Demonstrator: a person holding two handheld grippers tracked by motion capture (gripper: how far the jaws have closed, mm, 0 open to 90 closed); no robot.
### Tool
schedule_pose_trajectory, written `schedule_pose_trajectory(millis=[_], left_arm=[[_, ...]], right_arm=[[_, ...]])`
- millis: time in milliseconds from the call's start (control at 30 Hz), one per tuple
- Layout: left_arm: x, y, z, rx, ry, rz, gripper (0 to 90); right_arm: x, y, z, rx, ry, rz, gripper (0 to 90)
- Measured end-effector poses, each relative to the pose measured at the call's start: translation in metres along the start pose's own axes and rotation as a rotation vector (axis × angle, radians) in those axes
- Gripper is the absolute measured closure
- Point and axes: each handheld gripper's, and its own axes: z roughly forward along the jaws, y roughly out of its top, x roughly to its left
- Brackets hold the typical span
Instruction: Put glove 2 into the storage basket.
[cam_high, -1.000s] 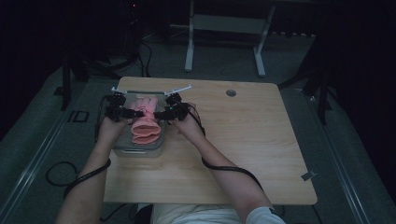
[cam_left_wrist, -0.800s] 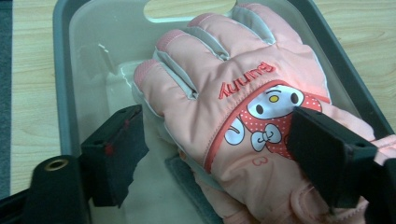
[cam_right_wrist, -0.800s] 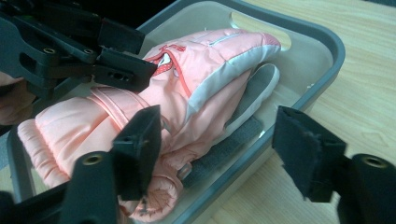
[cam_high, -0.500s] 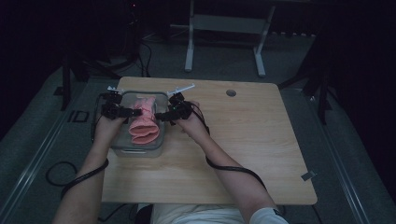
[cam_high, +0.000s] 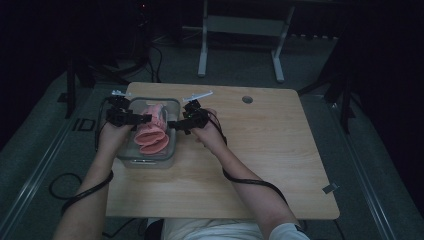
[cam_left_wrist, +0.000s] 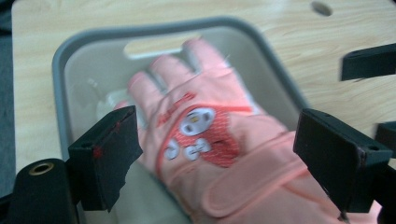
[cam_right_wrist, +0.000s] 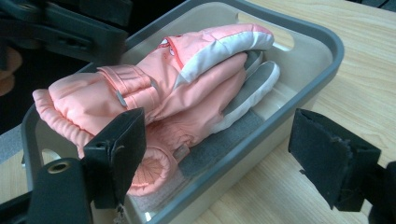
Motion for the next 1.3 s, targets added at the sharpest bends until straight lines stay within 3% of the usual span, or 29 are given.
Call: schedule_pose_trajectory(millis=[167,500,567,600,700,867,1067,1167,1300], left_arm=[[-0.017,-0.001,-0.006,-0.034,-0.035,0.049,13.7],[-0.075,-0.008,-0.014,-0.049,-0.161,0.214,13.7],[-0.087,-0.011,-0.014,-0.049,-0.177,0.255,13.7],[-0.087,-0.011,-0.014,-0.049,-0.177,0.255,13.7],[-0.106,-0.019,-0.01,-0.053,-0.219,0.296,13.7],[-0.132,-0.032,-0.004,-0.036,-0.251,0.369,13.7],[-0.155,-0.046,0.005,-0.023,-0.31,0.417,13.7],[-0.163,-0.054,0.012,-0.016,-0.34,0.421,13.7],[-0.173,-0.064,0.018,0.011,-0.356,0.458,13.7]], right_arm=[[-0.004,-0.002,-0.007,-0.008,-0.011,-0.008,19.0],[-0.014,-0.02,-0.025,-0.006,-0.035,-0.026,18.9],[-0.015,-0.026,-0.029,-0.005,-0.039,-0.039,18.8],[-0.015,-0.026,-0.029,-0.005,-0.039,-0.039,18.8],[-0.015,-0.037,-0.037,-0.002,-0.031,-0.051,17.9],[-0.017,-0.051,-0.047,-0.004,-0.021,-0.06,17.0],[-0.027,-0.073,-0.056,-0.002,-0.02,-0.046,16.9],[-0.03,-0.08,-0.058,-0.007,-0.012,-0.036,16.9],[-0.036,-0.098,-0.062,0.007,-0.017,-0.056,16.6]])
